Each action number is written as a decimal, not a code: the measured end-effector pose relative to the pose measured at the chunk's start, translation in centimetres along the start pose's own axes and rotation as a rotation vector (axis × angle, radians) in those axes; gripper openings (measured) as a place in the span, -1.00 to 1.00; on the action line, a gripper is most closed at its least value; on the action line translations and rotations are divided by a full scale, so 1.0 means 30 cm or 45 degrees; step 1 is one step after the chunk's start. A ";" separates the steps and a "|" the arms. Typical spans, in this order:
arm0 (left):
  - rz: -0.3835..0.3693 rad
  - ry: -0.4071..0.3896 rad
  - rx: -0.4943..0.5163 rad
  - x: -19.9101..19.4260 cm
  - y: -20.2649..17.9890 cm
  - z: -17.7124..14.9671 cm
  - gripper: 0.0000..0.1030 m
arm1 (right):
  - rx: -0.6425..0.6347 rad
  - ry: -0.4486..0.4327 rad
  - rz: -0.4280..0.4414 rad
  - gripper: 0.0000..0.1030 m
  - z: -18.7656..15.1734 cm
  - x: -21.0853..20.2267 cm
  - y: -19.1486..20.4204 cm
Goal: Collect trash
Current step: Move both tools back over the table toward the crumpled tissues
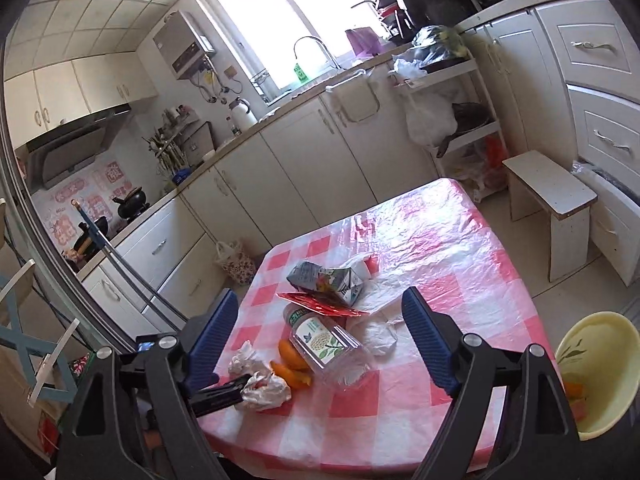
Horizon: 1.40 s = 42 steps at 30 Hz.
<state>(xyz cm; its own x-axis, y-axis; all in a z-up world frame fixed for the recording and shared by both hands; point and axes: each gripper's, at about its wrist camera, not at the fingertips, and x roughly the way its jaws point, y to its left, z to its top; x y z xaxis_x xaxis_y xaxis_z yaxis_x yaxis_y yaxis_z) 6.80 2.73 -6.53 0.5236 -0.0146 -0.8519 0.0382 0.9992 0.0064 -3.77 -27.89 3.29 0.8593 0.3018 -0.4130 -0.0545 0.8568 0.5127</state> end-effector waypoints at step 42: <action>-0.027 -0.036 0.115 0.223 -0.119 0.275 0.86 | -0.033 -0.006 -0.128 0.75 -0.022 0.015 0.072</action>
<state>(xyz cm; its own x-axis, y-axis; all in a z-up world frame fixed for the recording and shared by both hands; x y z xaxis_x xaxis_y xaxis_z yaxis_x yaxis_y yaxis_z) 17.20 -1.22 -7.93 0.5456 -0.0378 -0.8372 0.1252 0.9915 0.0368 -3.83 -25.62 3.73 0.8635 0.2117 -0.4578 0.0193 0.8931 0.4494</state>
